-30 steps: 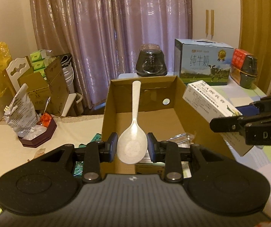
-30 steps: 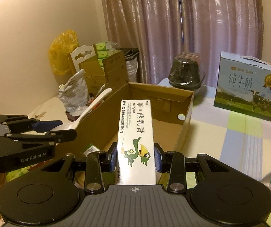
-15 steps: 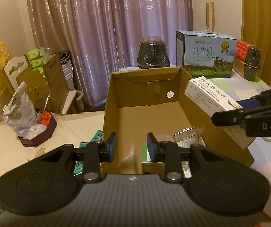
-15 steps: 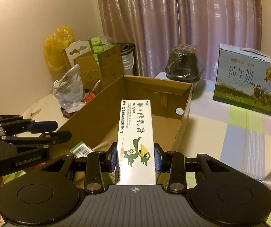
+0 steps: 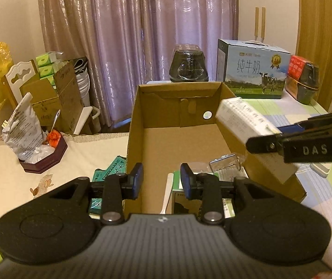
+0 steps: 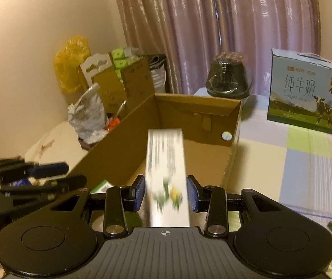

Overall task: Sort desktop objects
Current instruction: 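Open the left tool to drop the spoon while right releases the ointment box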

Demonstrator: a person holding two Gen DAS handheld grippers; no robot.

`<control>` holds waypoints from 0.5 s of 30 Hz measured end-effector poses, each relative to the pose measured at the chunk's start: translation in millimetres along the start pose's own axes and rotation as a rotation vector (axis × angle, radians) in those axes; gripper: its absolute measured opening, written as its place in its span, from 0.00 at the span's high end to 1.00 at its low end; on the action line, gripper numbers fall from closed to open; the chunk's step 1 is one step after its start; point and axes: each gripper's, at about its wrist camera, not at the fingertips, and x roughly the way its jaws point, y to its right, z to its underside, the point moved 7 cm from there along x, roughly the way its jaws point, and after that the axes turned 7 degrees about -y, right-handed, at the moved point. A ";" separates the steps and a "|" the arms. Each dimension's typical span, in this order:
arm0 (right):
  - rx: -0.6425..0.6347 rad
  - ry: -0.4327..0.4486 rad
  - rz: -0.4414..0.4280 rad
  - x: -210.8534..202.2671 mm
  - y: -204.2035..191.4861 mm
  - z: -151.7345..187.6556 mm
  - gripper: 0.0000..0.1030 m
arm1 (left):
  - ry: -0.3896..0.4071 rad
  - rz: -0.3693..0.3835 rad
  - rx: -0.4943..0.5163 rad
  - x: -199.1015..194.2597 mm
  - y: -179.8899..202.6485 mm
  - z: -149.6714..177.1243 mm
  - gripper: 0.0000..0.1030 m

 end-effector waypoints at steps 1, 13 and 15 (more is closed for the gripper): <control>0.009 0.008 -0.003 -2.4 1.8 -0.4 0.56 | 0.001 0.000 0.000 -0.9 0.4 0.5 0.69; 0.145 0.042 0.072 -57.3 59.7 33.2 0.47 | 0.023 0.016 -0.003 -20.9 12.1 -1.1 0.68; 0.167 0.043 0.089 -70.8 69.5 44.6 0.44 | 0.028 0.024 0.000 -26.6 19.0 -2.4 0.67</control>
